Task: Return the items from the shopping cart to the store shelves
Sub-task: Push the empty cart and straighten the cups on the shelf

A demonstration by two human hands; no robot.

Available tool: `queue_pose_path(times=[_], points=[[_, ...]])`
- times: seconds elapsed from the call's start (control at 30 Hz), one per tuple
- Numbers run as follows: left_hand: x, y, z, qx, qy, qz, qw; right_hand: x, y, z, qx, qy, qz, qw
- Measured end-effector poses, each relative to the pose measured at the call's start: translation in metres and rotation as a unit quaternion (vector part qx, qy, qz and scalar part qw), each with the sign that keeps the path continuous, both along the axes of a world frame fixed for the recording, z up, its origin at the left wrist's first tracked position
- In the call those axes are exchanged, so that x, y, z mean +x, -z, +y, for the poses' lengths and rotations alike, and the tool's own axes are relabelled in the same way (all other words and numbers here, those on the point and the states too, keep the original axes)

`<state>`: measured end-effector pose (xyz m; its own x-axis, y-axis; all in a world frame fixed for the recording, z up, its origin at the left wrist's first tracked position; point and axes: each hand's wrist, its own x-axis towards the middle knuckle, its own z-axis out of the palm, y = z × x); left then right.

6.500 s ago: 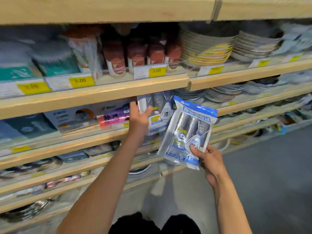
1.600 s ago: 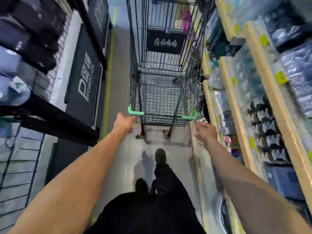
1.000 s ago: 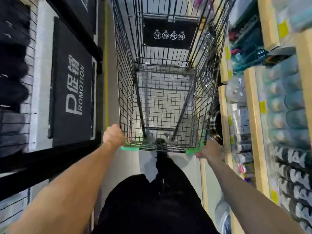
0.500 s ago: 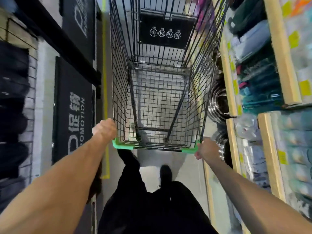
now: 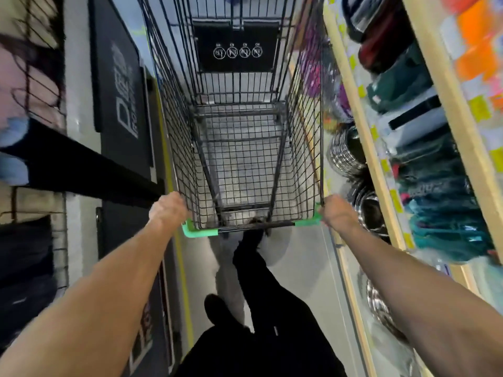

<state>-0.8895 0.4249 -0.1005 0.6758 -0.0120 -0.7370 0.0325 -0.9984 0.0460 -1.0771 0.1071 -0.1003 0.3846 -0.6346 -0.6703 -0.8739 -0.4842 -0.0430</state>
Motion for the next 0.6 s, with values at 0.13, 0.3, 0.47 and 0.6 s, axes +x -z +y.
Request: queue_pose_path(times=[0.13, 0.3, 0.47, 0.6], points=[[0.071, -0.017, -0.04, 0.01, -0.004, -0.03, 0.999, 0.085, 0.005, -0.034, -0.046, -0.033, -0.023, 0.998], [0.168, -0.002, -0.075, 0.022, -0.03, -0.075, 0.997, 0.19, 0.011, -0.061, -0.126, -0.039, -0.079, 0.988], [0.248, 0.003, -0.107, 0.031, -0.033, -0.096, 0.994, 0.275, 0.011, -0.092, -0.132, -0.046, -0.119, 0.983], [0.318, 0.005, -0.142, 0.053, -0.03, -0.083, 0.995, 0.34, 0.014, -0.122, -0.135, -0.035, -0.145, 0.98]])
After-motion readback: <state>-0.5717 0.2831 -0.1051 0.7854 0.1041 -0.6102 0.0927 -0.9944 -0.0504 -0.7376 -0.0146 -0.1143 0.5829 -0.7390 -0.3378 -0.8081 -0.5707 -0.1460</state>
